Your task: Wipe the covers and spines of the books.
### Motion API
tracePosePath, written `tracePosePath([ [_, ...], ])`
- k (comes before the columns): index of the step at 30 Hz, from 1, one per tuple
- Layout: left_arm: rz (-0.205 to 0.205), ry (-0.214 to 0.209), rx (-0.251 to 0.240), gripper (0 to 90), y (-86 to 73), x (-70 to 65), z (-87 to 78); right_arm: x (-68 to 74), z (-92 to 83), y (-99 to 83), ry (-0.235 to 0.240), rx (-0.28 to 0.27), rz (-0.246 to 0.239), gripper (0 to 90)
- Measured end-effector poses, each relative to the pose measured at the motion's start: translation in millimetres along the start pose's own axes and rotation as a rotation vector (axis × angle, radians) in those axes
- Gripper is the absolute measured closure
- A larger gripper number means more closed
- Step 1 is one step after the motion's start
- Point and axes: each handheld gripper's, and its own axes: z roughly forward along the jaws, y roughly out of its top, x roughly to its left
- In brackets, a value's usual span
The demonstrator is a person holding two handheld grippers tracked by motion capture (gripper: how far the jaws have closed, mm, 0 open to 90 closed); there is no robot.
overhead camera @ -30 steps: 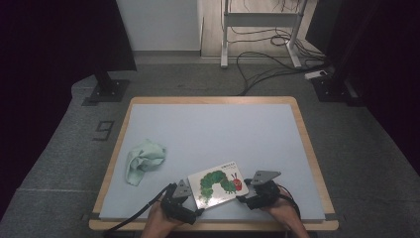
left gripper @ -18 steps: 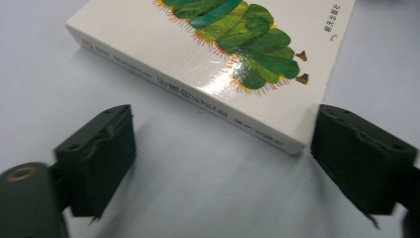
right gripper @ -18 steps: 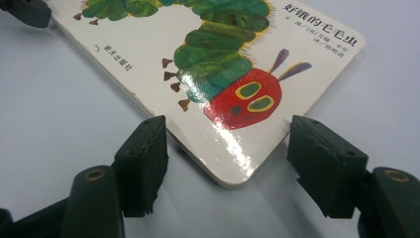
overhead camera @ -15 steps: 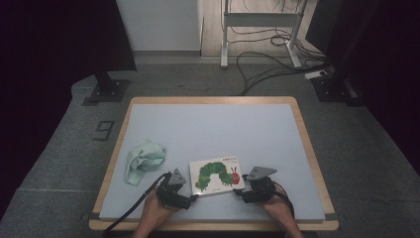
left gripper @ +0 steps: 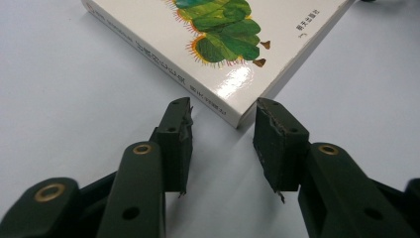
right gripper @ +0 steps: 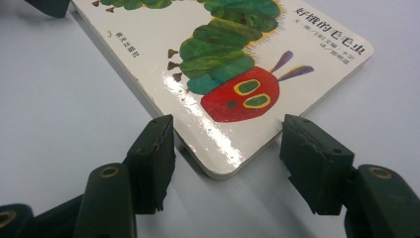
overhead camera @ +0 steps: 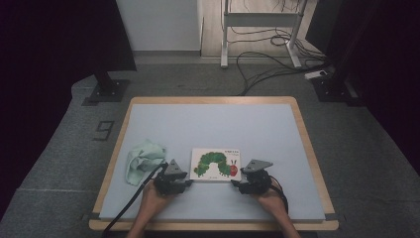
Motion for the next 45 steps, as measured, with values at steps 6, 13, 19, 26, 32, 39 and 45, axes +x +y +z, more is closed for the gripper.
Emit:
tracePosePath([
  [6, 0.014, 0.004, -0.002, 53.7, 6.9, 3.5, 6.6, -5.0, 3.5, 3.3, -0.018, -0.002, 0.014, 41.7],
  [13, 0.013, 0.035, -0.014, 54.7, 13.1, 11.2, 13.2, -11.3, 9.5, 8.7, -0.039, -0.003, 0.030, 42.3],
  [19, -0.005, 0.059, -0.024, 53.7, 20.8, 23.4, 20.5, -18.2, 15.3, 13.8, -0.060, -0.004, 0.042, 43.1],
  [26, -0.018, 0.082, -0.025, 51.3, 27.8, 31.5, 26.5, -28.2, 21.8, 19.6, -0.068, -0.004, 0.055, 43.1],
  [32, -0.030, 0.086, -0.029, 45.9, 27.3, 33.6, 27.2, -30.4, 23.0, 20.6, -0.068, -0.006, 0.055, 42.9],
  [39, -0.027, 0.099, -0.011, 25.8, 26.4, 30.3, 23.9, -30.8, 23.3, 21.0, -0.074, 0.001, 0.047, 35.1],
  [45, -0.020, 0.081, -0.014, 13.8, 23.1, 22.2, 9.5, -29.4, 17.7, 18.7, -0.065, 0.015, 0.036, 26.9],
])
